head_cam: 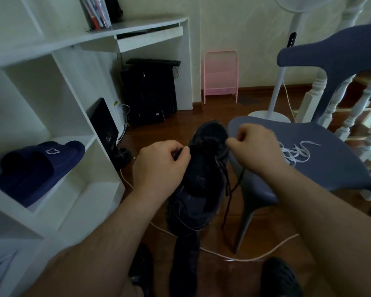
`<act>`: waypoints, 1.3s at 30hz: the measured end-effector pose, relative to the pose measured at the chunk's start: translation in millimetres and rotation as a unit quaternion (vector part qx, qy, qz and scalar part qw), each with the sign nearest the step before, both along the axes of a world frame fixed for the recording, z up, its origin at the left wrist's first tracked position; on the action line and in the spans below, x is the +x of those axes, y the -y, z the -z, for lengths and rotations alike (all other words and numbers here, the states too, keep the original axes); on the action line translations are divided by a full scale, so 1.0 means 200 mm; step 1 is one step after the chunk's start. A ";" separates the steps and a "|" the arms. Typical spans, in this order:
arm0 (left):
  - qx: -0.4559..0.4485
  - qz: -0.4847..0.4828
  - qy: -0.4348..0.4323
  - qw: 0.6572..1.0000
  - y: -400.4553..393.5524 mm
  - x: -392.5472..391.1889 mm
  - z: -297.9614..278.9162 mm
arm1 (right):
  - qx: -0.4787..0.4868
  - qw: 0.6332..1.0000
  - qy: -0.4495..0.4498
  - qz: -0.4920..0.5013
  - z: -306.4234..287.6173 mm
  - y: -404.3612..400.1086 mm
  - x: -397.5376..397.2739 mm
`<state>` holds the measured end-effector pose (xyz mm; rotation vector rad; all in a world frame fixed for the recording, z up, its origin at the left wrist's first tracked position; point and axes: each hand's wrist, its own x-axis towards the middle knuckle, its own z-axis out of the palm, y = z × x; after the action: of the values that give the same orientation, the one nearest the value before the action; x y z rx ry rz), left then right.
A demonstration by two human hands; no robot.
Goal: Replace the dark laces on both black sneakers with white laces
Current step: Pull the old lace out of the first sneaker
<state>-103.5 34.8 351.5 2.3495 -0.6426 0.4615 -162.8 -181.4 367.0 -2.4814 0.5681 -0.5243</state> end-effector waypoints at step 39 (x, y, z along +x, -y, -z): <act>-0.018 0.031 -0.014 0.999 0.00 -0.04 0.01 | -0.103 0.982 -0.020 -0.155 0.01 -0.17 -0.03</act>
<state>-111.7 34.4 348.6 2.2920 -0.6869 0.4094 -169.8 -147.5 365.7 -2.7122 0.1399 -0.4283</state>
